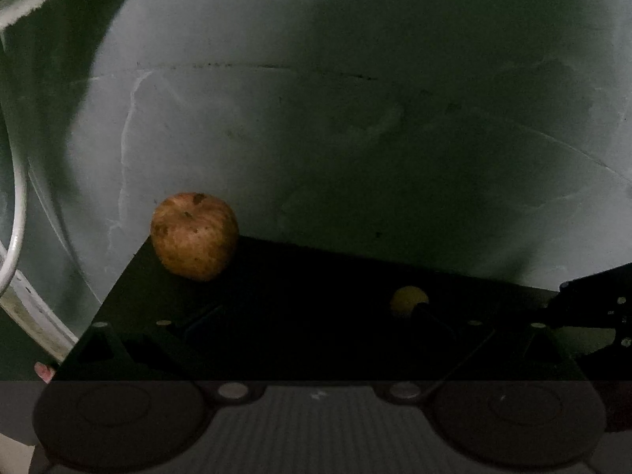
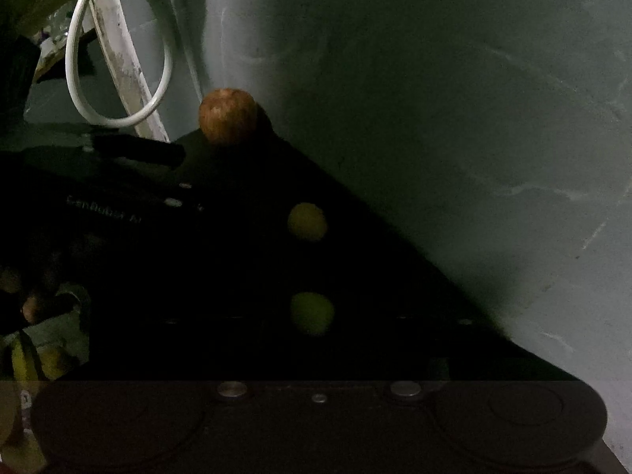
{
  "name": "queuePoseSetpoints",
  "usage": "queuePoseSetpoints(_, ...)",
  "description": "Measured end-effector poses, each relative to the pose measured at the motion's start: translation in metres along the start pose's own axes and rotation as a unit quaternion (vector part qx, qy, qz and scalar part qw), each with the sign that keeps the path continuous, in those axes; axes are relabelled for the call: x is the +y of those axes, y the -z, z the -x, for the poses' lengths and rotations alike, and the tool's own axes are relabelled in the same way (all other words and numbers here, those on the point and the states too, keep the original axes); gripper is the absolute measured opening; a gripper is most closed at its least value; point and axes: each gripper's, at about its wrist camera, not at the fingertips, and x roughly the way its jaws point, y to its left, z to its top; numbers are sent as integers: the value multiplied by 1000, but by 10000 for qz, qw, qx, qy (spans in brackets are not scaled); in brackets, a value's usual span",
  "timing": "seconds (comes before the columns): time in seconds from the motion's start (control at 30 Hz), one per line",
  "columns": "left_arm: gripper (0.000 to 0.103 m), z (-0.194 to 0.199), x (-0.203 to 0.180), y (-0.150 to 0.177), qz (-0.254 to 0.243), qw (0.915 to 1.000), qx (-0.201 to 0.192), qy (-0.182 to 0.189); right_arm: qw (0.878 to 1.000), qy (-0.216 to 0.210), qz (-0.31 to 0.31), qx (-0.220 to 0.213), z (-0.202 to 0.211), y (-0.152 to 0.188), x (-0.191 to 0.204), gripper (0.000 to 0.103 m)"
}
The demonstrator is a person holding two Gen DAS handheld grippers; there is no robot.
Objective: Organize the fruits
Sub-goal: 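Grasp the small tan fruit with the left gripper while the right grasps the green lime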
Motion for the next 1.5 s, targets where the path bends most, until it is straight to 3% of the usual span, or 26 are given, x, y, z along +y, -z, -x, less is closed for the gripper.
queuePoseSetpoints(0.23,102,-8,-3,-3,-88,9999,14,56,9996,3,270,34,-3,-1,5,26)
queuePoseSetpoints(0.57,97,-20,-14,-6,-267,9985,40,483,9994,85,342,69,7,9,0,25)
queuePoseSetpoints(0.8,78,-36,-23,-8,-361,9967,67,726,9998,207,59,28,29,23,-19,25)
queuePoseSetpoints(0.97,62,-48,-32,-9,-640,9960,161,603,9996,270,-101,7,39,29,-27,25)
queuePoseSetpoints(1.17,52,-50,-48,-8,-1022,9940,139,362,9994,278,-202,-12,41,28,-30,25)
queuePoseSetpoints(1.3,35,-48,-52,-10,-1211,9918,129,376,9994,276,-213,-45,42,27,-29,25)
queuePoseSetpoints(1.37,30,-48,-53,-11,-1236,9916,79,373,9994,269,-212,-61,44,28,-29,25)
queuePoseSetpoints(1.5,30,-51,-52,-14,-1163,9926,96,346,9994,246,-213,-88,47,28,-29,26)
